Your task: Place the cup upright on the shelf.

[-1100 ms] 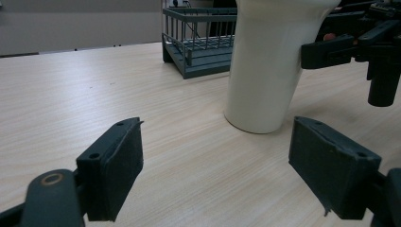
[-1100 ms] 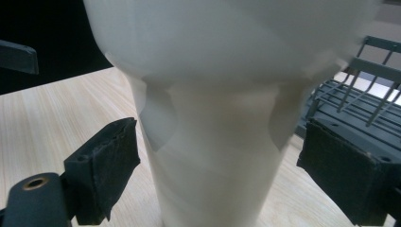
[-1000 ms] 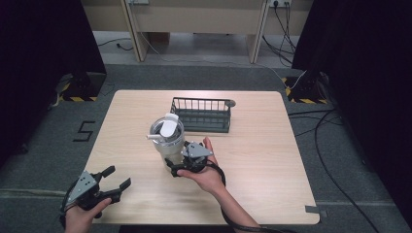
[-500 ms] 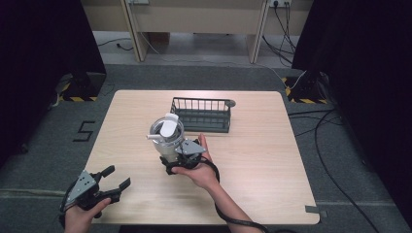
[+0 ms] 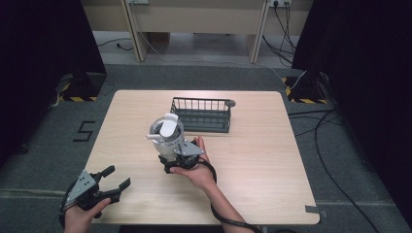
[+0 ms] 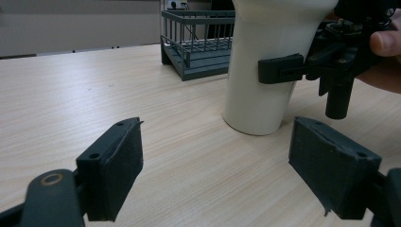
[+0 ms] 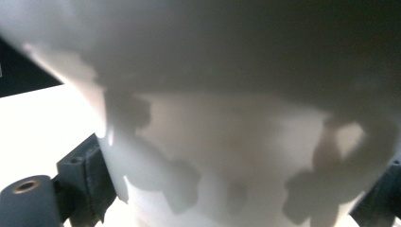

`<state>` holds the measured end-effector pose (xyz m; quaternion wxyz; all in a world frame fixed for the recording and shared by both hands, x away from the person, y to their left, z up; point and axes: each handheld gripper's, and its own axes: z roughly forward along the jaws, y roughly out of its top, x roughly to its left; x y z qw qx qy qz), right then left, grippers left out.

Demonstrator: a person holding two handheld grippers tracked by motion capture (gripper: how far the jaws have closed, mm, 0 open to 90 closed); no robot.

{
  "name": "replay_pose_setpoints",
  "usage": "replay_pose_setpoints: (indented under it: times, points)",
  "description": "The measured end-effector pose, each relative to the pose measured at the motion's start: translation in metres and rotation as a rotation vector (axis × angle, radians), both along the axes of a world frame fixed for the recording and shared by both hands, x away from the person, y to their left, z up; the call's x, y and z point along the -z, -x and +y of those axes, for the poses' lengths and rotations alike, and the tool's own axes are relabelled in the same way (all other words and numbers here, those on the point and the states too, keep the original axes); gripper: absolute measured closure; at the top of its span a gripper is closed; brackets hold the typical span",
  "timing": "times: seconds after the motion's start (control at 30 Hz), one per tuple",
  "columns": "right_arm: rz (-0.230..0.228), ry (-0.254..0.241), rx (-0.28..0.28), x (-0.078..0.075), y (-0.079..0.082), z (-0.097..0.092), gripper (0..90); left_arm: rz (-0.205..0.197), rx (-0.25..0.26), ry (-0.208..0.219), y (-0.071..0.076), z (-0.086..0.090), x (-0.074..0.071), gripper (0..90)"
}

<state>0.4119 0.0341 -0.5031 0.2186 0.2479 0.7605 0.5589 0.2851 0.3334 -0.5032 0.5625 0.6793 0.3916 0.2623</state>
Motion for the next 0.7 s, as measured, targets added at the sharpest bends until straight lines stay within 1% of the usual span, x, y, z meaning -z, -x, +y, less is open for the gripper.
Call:
replay_pose_setpoints:
  times: [0.27, 0.7]
  points:
    - [-0.011, -0.01, -0.003, 0.0012, -0.0002, -0.0006, 11.1, 0.001, 0.005, 0.003, 0.0, -0.0008, 0.0002, 17.6]
    - [-0.002, -0.001, 0.007, -0.0011, 0.0004, 0.001, 11.4, 0.0, 0.002, 0.01, 0.0, 0.0, 0.0001, 17.8]
